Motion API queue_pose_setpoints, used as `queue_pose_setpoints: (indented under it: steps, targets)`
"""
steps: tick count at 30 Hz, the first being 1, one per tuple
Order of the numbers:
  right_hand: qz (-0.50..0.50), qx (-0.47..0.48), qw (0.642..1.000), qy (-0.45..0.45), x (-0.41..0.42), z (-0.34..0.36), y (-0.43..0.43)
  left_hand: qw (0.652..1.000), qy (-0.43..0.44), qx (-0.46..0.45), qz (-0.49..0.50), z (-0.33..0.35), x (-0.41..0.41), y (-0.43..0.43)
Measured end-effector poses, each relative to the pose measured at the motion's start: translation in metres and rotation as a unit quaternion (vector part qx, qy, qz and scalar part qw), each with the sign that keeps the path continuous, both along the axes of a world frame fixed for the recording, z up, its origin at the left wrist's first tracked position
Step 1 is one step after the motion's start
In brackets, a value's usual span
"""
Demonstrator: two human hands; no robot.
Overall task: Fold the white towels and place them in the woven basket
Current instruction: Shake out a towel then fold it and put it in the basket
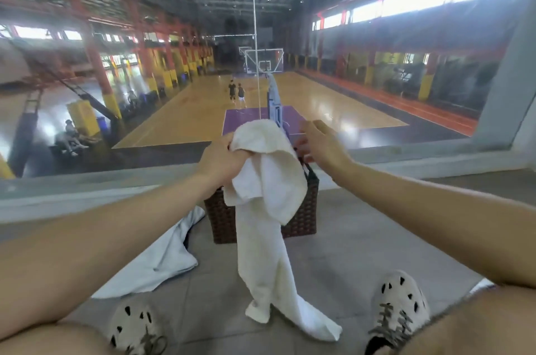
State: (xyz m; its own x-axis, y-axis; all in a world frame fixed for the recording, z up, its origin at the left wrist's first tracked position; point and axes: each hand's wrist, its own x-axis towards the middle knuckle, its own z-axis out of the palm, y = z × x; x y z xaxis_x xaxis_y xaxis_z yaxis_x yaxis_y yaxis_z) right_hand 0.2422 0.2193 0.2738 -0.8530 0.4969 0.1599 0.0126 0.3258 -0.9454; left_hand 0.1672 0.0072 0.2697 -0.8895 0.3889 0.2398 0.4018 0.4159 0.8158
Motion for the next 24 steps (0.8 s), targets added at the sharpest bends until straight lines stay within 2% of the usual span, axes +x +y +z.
queue_pose_setpoints:
  steps: [3, 5, 7, 11, 13, 16, 18, 21, 23, 24]
  targets:
    - [0.081, -0.060, 0.986, -0.133, 0.017, -0.065, -0.007, 0.993, -0.046, 0.074, 0.073, -0.014, -0.009, -0.017]
    - [0.144, -0.026, 0.973, -0.177, 0.028, -0.078, -0.020, 0.982, -0.092, 0.121, 0.113, -0.014, -0.011, -0.023]
    - [0.195, 0.018, 0.962, -0.193, 0.037, -0.075, -0.035, 0.974, -0.128, 0.146, 0.117, -0.013, -0.008, -0.025]
    - [0.282, -0.001, 0.936, -0.209, 0.036, -0.068, -0.055, 0.971, -0.153, 0.140, 0.118, -0.013, 0.002, -0.020]
    - [0.283, 0.040, 0.937, -0.200, 0.027, -0.077, -0.059, 0.960, -0.186, 0.182, 0.102, -0.013, 0.006, -0.021]
    - [0.214, 0.121, 0.953, -0.176, 0.011, -0.086, -0.055, 0.936, -0.211, 0.254, 0.120, -0.013, -0.010, -0.038]
    - [0.156, 0.184, 0.959, -0.145, 0.006, -0.081, -0.042, 0.949, -0.193, 0.191, 0.163, -0.019, -0.030, -0.061]
    - [0.093, 0.238, 0.963, -0.084, 0.003, -0.072, -0.022, 0.959, -0.151, -0.033, 0.236, -0.036, -0.054, -0.095]
    - [0.093, 0.247, 0.962, -0.063, 0.002, -0.071, -0.016, 0.966, -0.065, -0.098, 0.229, -0.048, -0.051, -0.097]
    - [0.100, 0.245, 0.962, -0.062, 0.002, -0.071, -0.015, 0.976, -0.014, -0.106, 0.191, -0.051, -0.044, -0.091]
